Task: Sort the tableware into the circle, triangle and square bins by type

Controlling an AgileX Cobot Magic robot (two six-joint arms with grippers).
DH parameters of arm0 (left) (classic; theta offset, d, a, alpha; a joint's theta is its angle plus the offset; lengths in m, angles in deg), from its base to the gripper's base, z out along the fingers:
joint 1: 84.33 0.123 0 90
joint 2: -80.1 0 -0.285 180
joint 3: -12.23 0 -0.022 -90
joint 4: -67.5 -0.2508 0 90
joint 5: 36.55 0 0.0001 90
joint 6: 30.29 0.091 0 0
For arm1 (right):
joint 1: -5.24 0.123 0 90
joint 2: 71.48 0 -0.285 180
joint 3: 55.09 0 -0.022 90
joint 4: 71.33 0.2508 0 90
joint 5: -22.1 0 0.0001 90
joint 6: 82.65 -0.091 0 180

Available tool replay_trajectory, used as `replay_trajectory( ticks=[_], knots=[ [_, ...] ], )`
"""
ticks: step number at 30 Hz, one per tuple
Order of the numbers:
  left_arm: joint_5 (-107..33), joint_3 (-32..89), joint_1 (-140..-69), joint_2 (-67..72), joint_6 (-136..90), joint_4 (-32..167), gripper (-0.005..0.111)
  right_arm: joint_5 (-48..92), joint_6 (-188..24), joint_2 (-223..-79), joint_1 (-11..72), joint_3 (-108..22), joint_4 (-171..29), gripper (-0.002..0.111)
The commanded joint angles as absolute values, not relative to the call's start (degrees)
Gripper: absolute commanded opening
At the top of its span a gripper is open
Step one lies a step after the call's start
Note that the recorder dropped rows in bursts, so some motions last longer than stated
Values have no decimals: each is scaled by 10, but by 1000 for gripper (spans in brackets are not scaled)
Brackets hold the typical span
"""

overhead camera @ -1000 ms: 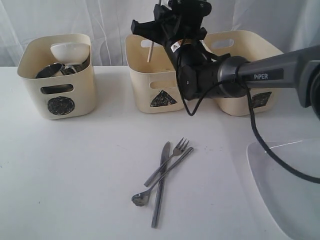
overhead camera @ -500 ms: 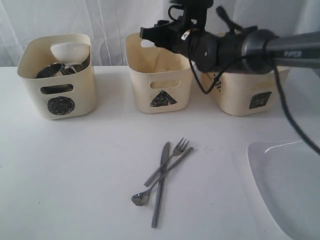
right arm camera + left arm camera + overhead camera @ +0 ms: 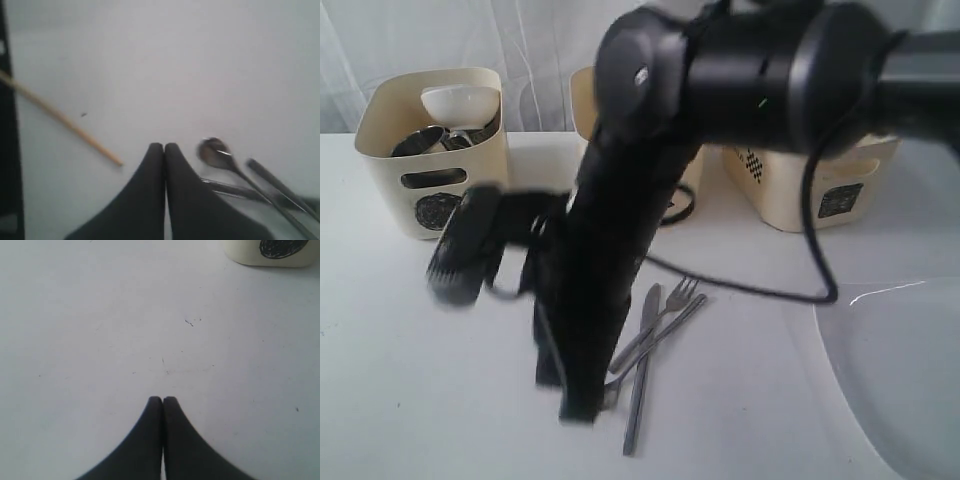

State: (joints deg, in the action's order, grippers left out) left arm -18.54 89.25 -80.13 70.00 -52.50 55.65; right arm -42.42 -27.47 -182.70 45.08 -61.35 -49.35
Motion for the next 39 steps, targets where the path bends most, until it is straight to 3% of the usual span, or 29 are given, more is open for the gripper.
replay_trajectory(
  ticks=[1, 5, 7, 29, 33, 39],
  knots=[
    [-174, 894, -798, 703, -528, 559, 0, -472, -145, -1849, 547, -575, -519, 12],
    [-175, 894, -798, 703, -528, 559, 0, -436, -132, -1854, 609, -542, -544, 31],
    [-175, 894, -798, 703, -528, 559, 0, -411, -132, -1858, 629, -530, -545, 35],
    [-176, 894, -798, 703, -528, 559, 0, -241, -140, -1948, 665, -484, -607, 35],
    [-176, 894, -798, 703, -528, 559, 0, -212, -173, -1963, 665, -484, -615, 28],
    [-176, 894, -798, 703, -528, 559, 0, -194, -189, -1974, 665, -484, -644, 0]
  ],
)
